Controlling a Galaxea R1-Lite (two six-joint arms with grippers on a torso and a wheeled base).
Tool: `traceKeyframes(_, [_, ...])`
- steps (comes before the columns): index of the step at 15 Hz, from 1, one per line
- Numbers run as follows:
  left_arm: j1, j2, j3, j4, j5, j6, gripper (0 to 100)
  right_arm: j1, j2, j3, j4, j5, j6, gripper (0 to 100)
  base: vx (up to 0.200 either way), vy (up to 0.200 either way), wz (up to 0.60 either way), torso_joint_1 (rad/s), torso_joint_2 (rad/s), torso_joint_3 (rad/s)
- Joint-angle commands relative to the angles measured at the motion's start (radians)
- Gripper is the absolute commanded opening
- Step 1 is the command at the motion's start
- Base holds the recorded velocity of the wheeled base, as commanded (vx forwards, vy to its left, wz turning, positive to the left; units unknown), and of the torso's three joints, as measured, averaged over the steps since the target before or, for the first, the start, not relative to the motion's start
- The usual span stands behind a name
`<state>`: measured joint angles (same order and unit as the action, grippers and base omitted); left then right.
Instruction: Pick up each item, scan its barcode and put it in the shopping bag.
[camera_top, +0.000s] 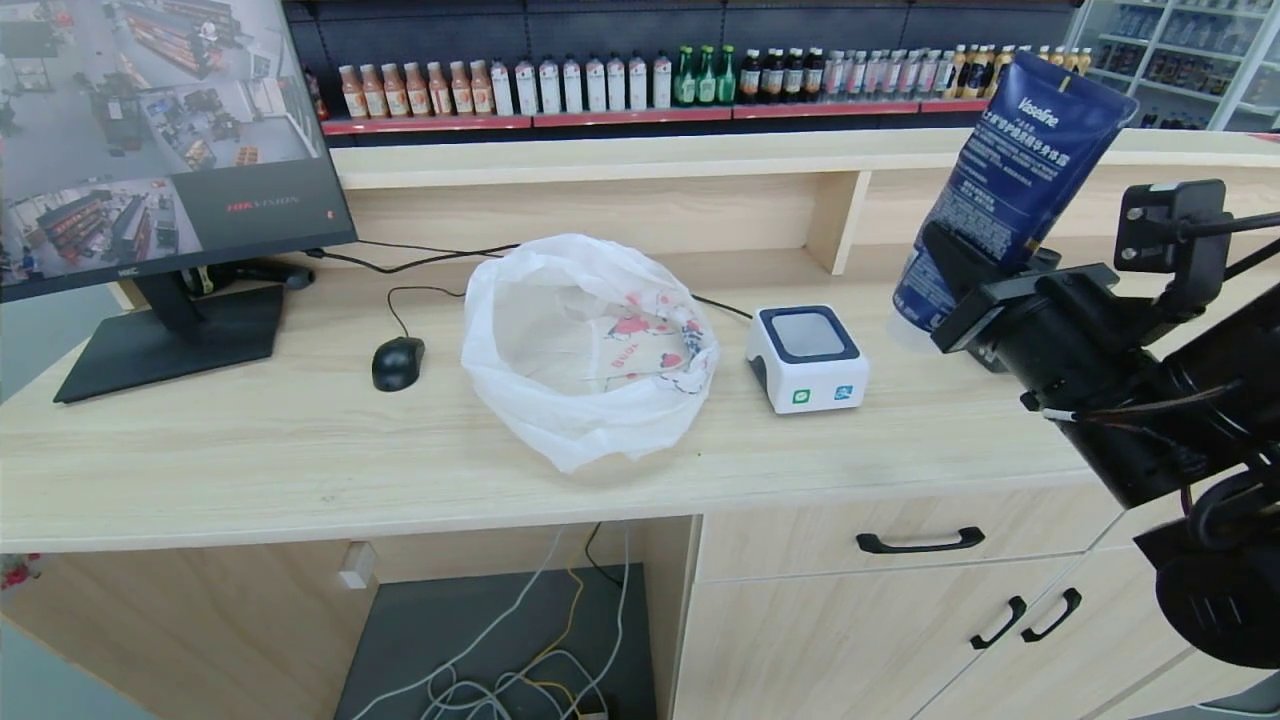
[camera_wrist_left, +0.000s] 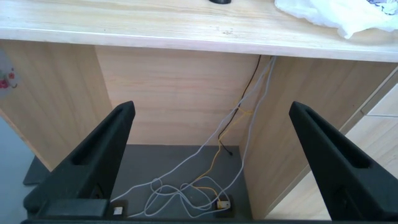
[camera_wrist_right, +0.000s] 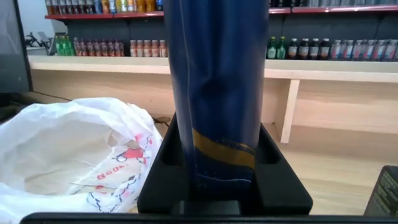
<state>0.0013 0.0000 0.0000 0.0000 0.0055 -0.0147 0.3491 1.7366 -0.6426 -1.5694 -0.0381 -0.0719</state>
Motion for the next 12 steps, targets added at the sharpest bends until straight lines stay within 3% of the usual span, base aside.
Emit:
traceKeyframes(1, [0.0, 0.0, 0.0, 0.0, 0.001, -0.001, 100, -0.013, 0.0, -0.016, -0.001, 0.0, 0.001, 0, 0.0, 0.2, 0.0, -0.002, 0.0, -0.002])
traceKeyframes(12, [0.0, 0.0, 0.0, 0.0, 0.001, 0.001, 100, -0.033, 0.004, -0.035, -0.001, 0.004, 0.006, 0, 0.0, 0.2, 0.0, 0.001, 0.0, 0.002])
